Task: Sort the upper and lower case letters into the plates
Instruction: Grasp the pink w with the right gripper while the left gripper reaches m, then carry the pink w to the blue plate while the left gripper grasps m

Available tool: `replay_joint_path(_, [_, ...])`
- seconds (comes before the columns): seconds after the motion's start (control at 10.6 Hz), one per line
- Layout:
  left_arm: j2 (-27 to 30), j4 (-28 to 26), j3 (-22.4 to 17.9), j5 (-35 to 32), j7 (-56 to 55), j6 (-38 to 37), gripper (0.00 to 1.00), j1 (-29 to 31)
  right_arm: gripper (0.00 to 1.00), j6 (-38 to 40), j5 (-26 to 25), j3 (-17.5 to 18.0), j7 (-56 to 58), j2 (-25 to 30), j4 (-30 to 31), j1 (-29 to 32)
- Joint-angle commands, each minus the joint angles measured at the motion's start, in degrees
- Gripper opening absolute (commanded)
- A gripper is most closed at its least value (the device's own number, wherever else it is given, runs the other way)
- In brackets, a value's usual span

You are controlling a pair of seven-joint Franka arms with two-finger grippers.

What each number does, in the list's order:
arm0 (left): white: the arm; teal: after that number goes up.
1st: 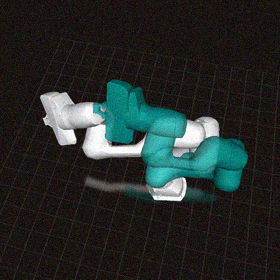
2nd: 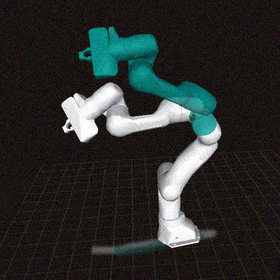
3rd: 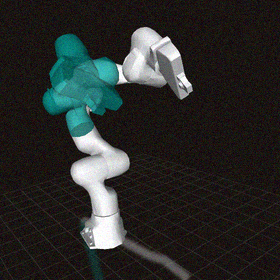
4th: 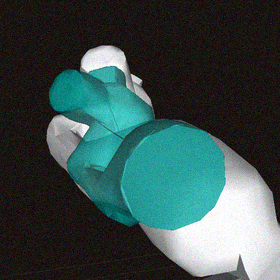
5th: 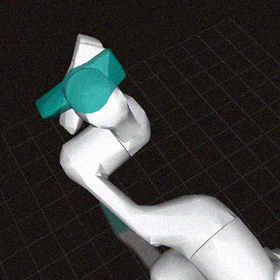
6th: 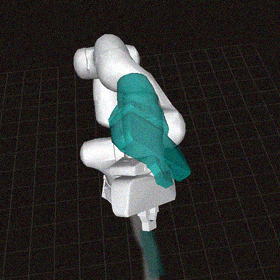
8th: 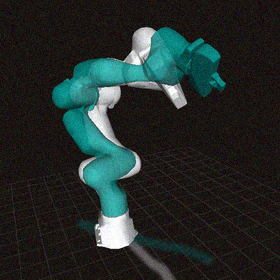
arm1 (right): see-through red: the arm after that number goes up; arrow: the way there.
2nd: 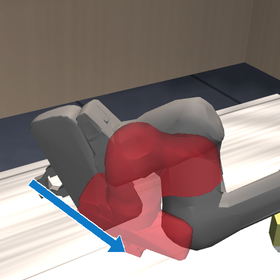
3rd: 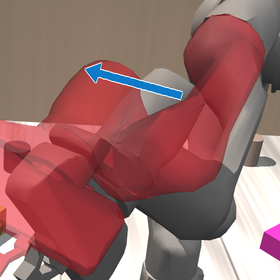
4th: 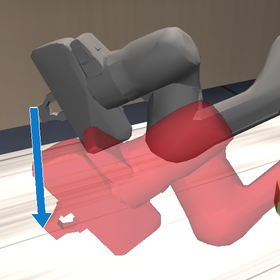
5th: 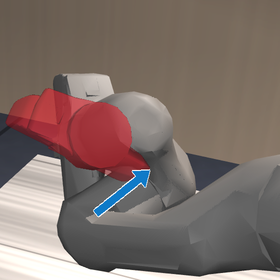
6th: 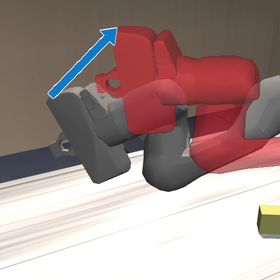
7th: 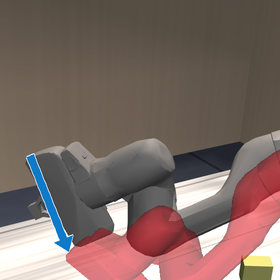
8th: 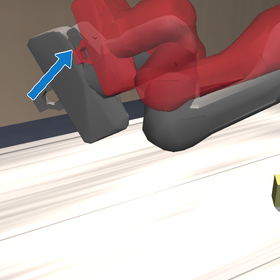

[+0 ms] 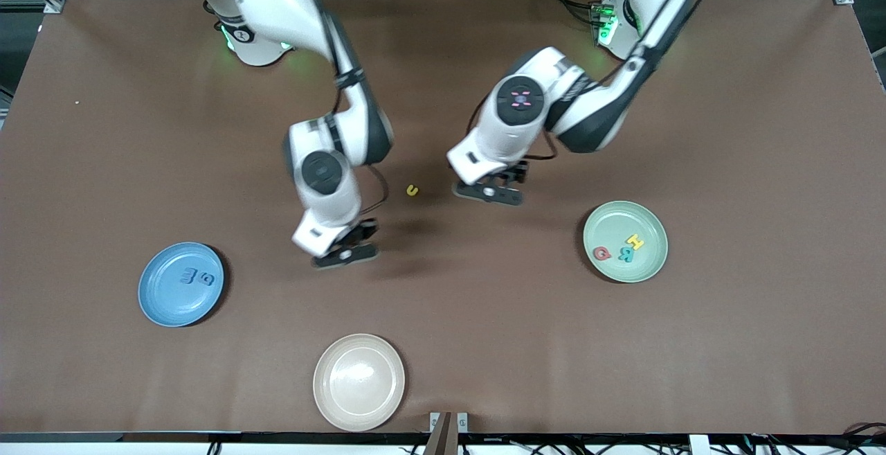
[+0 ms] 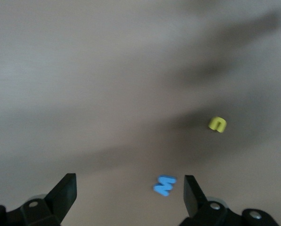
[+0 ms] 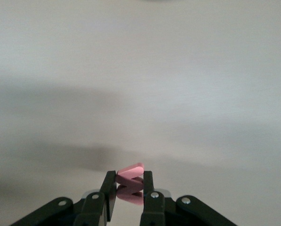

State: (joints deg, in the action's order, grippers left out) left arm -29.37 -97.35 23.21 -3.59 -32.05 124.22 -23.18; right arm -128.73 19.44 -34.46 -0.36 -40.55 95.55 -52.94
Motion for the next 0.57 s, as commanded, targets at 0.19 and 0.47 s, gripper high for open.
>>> replay_joint_path(0.19, [-6.0, -2.0, 3.9, -8.4, 0.4, 6.5, 1.00, -2.5, 0.00, 0.8, 0.7, 0.7, 20.4, 0.8, 0.3, 17.3])
replay_joint_path(0.47, [-6.5, -8.4, 3.9, -8.7, -0.5, 12.4, 1.00, -4.5, 0.00, 0.1, 0.8, 0.8, 30.1, 0.6, 0.2, 23.4])
